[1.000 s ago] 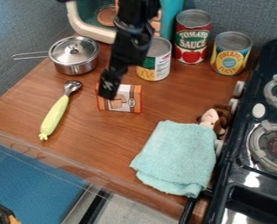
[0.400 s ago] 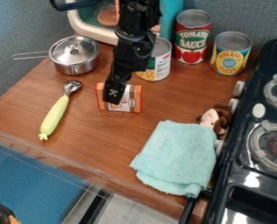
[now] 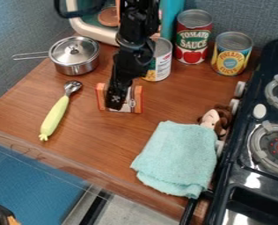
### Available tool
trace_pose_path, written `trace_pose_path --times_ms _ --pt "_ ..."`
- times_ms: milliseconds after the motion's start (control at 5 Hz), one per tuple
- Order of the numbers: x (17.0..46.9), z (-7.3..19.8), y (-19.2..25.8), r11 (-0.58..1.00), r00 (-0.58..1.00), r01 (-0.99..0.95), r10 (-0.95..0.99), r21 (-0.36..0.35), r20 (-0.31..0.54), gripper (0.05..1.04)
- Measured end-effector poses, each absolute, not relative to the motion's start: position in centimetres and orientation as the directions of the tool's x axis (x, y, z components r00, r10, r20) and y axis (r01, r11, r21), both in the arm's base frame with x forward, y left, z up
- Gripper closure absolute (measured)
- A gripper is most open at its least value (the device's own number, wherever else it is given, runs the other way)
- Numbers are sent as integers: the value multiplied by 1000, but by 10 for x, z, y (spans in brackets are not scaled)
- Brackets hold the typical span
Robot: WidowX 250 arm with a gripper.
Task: Turn the box one more time to the right
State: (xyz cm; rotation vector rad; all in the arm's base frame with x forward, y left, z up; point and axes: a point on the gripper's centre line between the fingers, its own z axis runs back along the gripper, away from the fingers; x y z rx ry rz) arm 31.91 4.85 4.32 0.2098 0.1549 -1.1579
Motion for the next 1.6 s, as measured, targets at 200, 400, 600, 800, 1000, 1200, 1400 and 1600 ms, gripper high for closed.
trace_pose_path --times_ms 200,400,600,800,1000,1200,1400,1600 --pt "319 38 50 409 415 909 -880 74 -232 143" --pt "323 35 51 445 457 889 -862 104 -219 469" --pt "323 33 50 451 464 886 -860 112 -211 704" --pt "321 37 52 471 491 871 -846 139 -210 715" --pt "328 56 41 487 532 843 -819 227 -217 715" --pt "350 89 37 470 614 777 -713 418 -339 715" --pt "360 91 40 383 631 769 -583 511 -512 715" --pt "365 88 47 326 647 763 -398 559 -651 715"
